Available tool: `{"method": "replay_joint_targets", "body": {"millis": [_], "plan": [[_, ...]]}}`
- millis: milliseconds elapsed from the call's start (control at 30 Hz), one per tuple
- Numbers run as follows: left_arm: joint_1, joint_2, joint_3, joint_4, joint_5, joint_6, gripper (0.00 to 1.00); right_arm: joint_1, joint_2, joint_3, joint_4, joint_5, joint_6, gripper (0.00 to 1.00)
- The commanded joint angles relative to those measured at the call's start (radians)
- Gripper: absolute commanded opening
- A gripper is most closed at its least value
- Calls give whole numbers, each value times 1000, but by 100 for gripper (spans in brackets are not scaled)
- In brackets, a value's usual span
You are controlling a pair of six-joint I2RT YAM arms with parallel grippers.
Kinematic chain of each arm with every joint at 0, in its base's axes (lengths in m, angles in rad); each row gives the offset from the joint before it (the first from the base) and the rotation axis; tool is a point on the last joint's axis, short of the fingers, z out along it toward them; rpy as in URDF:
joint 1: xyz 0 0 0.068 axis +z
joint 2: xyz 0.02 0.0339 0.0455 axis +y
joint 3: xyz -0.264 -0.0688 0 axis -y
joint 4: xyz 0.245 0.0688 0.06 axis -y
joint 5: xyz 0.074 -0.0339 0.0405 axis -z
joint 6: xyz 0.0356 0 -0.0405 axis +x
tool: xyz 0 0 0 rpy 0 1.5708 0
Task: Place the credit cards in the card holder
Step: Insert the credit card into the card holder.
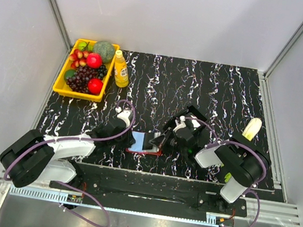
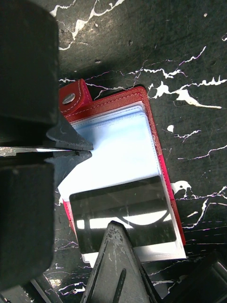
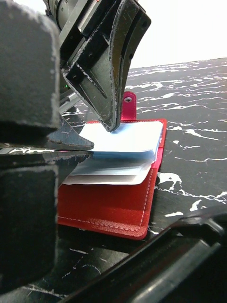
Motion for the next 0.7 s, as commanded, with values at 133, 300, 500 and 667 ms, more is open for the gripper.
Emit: {"method": "replay_joint_targets", "body": {"millis": [133, 300, 500, 667], "plan": [[4, -1, -20, 26, -1, 12, 1, 6, 27, 47, 10, 34, -49, 0], [5, -8, -19, 22, -6, 9, 1, 37, 84, 60, 35, 2, -14, 0], [5, -16, -20, 16, -20, 7, 1, 83, 94, 67, 4, 28, -3, 0], [4, -30, -26, 5, -43, 0, 2, 82, 35, 46, -54, 35, -12, 0]]}}
